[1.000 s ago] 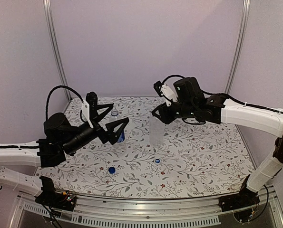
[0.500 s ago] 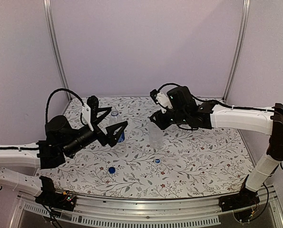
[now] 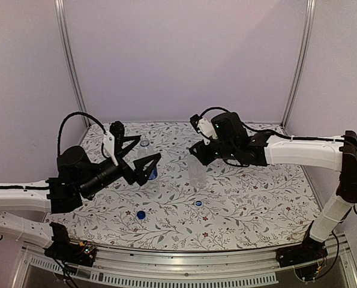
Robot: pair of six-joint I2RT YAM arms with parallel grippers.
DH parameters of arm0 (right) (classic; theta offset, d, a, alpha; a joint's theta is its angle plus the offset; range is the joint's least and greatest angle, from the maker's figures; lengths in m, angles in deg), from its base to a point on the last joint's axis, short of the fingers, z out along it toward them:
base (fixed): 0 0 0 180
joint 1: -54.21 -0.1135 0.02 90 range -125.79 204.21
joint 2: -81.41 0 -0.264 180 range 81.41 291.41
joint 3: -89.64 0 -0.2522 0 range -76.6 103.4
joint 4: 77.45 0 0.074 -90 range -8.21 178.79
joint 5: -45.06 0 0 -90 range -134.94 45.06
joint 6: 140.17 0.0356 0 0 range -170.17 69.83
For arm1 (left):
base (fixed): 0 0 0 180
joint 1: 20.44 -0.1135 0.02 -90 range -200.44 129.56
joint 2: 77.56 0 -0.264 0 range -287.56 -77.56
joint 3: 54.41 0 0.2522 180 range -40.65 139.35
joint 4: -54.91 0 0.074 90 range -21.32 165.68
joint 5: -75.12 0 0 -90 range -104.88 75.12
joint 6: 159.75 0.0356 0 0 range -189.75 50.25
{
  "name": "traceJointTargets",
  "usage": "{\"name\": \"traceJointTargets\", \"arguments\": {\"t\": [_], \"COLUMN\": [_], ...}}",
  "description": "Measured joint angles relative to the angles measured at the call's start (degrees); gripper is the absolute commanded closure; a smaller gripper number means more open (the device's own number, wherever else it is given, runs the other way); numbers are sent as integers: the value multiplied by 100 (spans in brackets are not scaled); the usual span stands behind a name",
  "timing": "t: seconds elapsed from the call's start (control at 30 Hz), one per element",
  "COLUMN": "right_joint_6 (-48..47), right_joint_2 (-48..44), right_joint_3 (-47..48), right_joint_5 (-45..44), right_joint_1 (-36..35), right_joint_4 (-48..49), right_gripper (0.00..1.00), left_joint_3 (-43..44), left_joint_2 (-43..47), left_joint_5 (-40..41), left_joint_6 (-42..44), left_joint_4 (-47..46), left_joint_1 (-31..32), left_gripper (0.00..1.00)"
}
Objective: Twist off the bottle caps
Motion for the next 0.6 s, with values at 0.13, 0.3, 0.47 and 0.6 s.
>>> {"name": "traceJointTargets", "arguments": {"t": [0.13,0.3,0.47,0.6], "right_joint_6": [0,4,-4,-7], "right_joint_2": [-2,-2,-2,-4], "right_joint_3": [-33,-46,-96,-105], "right_joint_5": [-7,-42,-92,-129], "right_joint_1": [2,28,48,48], "right_joint_4": [52,39,-24,-35], "right_gripper": [64,57,51,46], "left_joint_3": [-4,-33,-48,-74], "left_joint_2": [0,-2,-2,-2], "left_joint_5": [2,2,20,48], "left_joint_6": [0,0,0,0], "left_joint_4": [-4,-4,-9,-9], "left_joint_1": [0,0,-2,0], "left_gripper": [0,0,0,0]}}
